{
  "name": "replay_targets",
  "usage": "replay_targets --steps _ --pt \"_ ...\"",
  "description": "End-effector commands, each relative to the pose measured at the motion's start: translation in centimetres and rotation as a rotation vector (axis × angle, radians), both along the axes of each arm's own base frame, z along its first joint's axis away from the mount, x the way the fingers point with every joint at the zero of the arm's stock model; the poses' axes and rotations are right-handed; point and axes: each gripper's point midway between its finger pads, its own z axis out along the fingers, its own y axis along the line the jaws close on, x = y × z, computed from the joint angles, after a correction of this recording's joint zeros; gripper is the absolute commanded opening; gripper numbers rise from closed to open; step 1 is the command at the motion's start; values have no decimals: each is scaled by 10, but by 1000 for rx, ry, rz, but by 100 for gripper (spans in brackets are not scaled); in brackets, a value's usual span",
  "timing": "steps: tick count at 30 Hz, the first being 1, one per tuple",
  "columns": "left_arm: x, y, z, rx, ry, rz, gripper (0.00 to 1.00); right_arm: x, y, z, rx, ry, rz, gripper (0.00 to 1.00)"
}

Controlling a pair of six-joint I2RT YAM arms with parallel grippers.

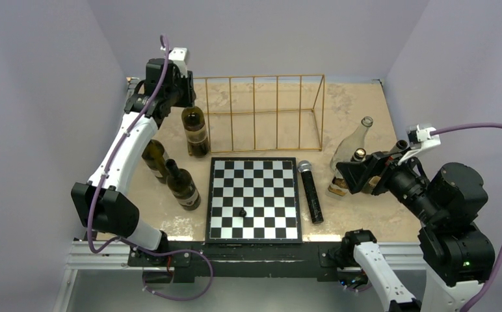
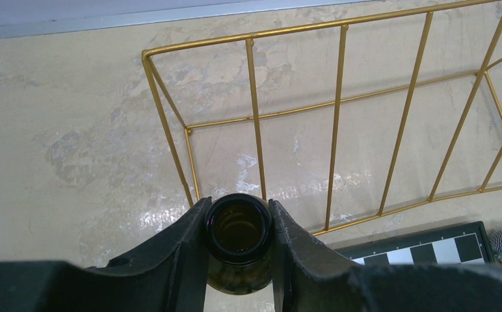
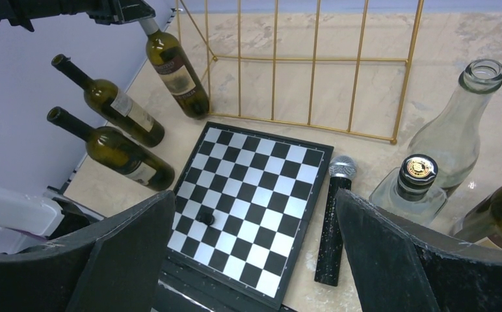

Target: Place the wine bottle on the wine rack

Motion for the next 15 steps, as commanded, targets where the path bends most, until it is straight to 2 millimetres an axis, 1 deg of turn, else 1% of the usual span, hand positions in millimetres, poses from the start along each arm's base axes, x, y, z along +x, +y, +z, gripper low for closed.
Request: replay_targets --steps 1,4,7,14,15 --pt "5 -5 19 -26 -54 -10 0 1 3 4 9 -17 14 99" --pt "10 -4 16 -20 -45 -9 0 1 3 3 11 -14 17 99" --pt "17 -6 8 -28 -17 -3 0 1 3 1 10 -10 16 99" --pt "49 -4 -14 -98 25 59 0 6 0 -4 -9 3 -2 99" --pt "53 -5 -17 -104 26 65 2 7 -1 -4 -11 3 -2 99"
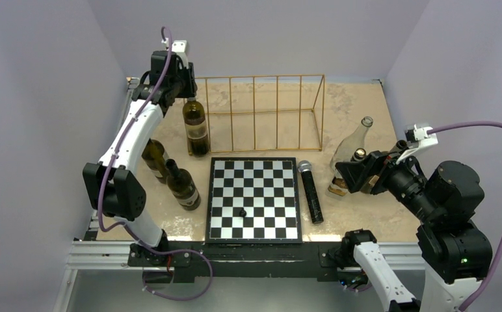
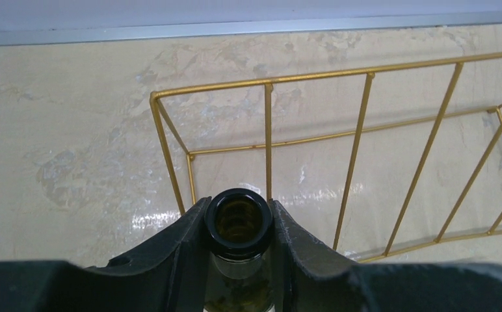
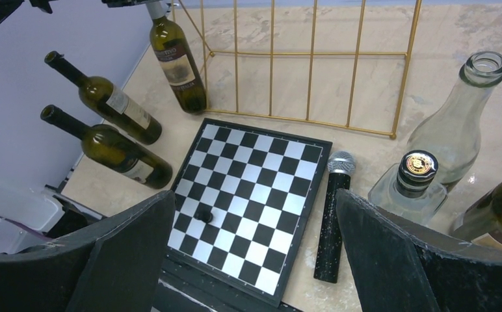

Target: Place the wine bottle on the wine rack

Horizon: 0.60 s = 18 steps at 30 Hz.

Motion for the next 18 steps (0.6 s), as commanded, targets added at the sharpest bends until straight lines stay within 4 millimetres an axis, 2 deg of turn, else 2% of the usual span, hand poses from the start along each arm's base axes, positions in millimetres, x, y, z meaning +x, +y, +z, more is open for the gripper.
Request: replay_targets --steps 1,16,18 --pt "19 -7 -12 -80 25 31 6 4 0 3 -7 -18 0 99" --pt "51 -2 -60 -97 127 90 18 14 -1 -5 8 23 -20 99" --pt "54 0 -63 -97 130 96 22 15 -1 -6 10 26 -22 99"
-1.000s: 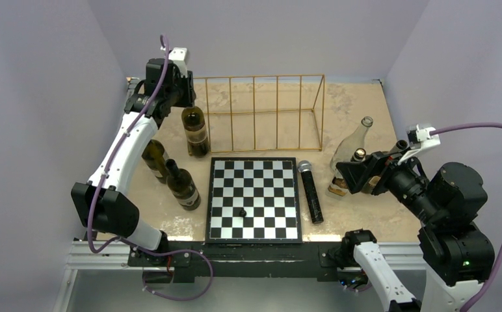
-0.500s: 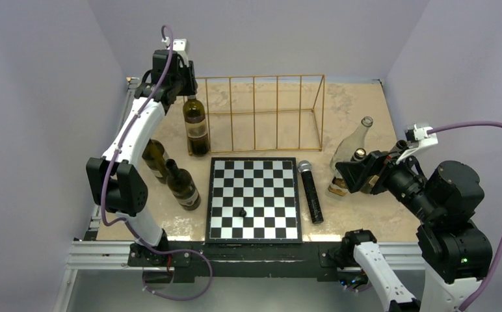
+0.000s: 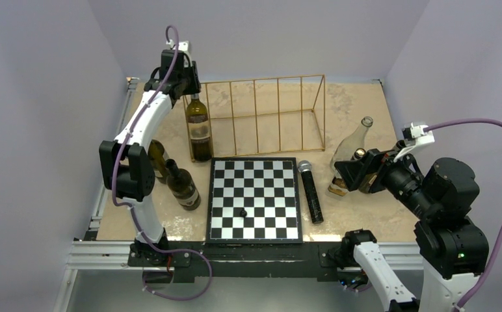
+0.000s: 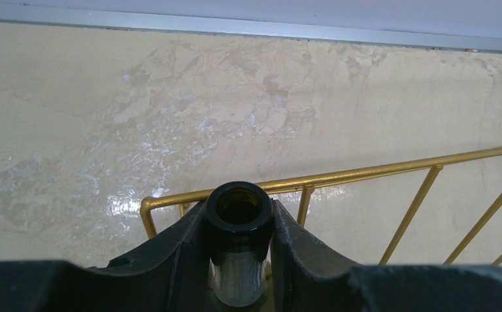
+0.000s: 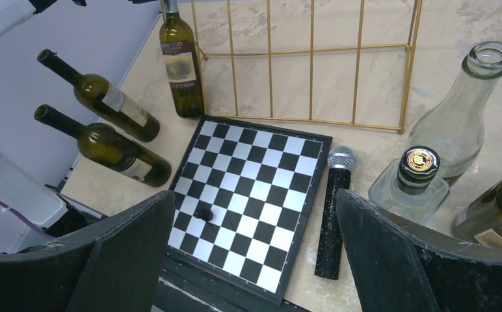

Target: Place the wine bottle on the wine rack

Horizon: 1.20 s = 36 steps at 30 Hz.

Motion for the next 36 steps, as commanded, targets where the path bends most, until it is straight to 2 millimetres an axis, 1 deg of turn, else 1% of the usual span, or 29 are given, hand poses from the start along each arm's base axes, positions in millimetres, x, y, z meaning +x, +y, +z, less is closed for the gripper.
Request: replay_targets --steps 1,5,8,10,11,13,18,21,23,27,32,34,36 --pt "-2 -1 -19 -43 82 19 25 10 0 2 11 0 -13 99" --pt "-1 1 -18 -42 83 21 36 12 0 1 17 6 -14 99" --pt "-1 2 -9 -38 65 18 49 13 2 2 23 7 -9 99" --pt "-2 2 -2 -34 50 14 61 14 2 3 27 7 -6 99" --pt "-1 7 0 -18 43 34 64 14 3 3 28 6 -6 99" --pt "0 10 5 -9 31 42 70 14 3 4 31 5 -3 99" --pt "8 14 5 -17 26 49 72 14 3 5 32 4 -4 99" --pt "16 15 0 -33 29 53 72 14 2 4 26 4 -8 99" --pt "21 17 1 -44 19 58 72 13 1 4 23 4 -11 99" --pt "31 13 -1 -74 15 31 72 13 1 2 22 10 -15 99" --pt "33 14 9 -68 -19 25 72 13 1 2 23 12 -15 99" --pt "29 15 15 -63 -25 20 73 12 4 3 25 11 3 99" --pt "22 15 25 -61 -34 12 77 9 7 6 24 2 30 99"
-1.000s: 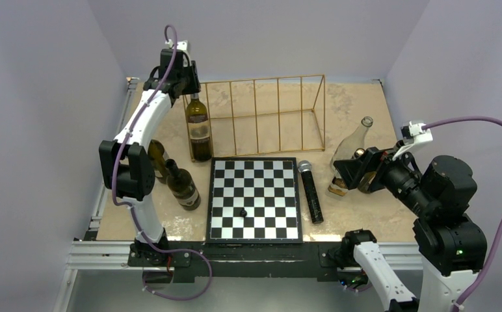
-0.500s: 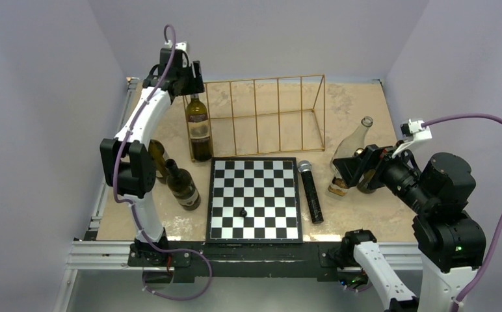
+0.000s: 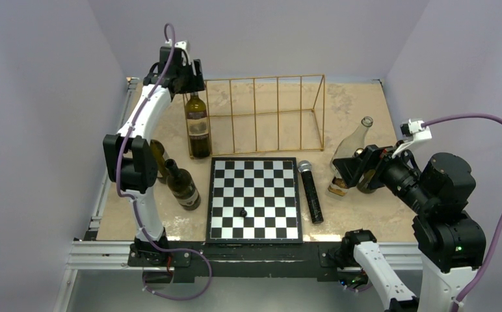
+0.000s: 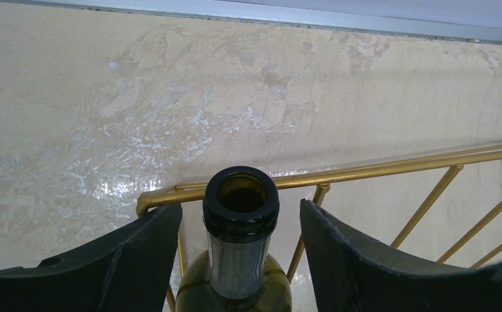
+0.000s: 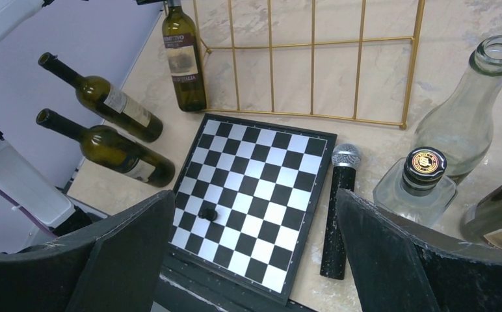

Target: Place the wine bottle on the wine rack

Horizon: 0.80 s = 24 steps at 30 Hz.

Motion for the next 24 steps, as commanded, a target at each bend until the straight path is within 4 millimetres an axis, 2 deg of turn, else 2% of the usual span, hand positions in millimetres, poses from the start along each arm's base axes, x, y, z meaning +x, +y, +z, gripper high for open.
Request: replay_targets --steps 1,6,8,14,17,20,24 --pt "1 8 49 -9 -124 -2 80 1 6 10 3 -30 39 99" --pt "-20 8 91 -6 -207 -34 93 -2 9 13 -10 -40 69 99" --pt "-32 8 115 -3 -251 -47 99 -3 11 13 -6 -40 87 99" --pt "-78 5 170 -17 -328 -99 99 -2 13 10 13 -24 84 99" --pt "-116 -2 192 -35 -353 -169 99 -2 14 10 19 -24 91 99" --pt "-169 -10 206 -58 -372 -248 99 -2 17 11 30 -23 103 99" --pt "-231 -17 196 -107 -365 -315 99 0 20 13 40 -25 124 99"
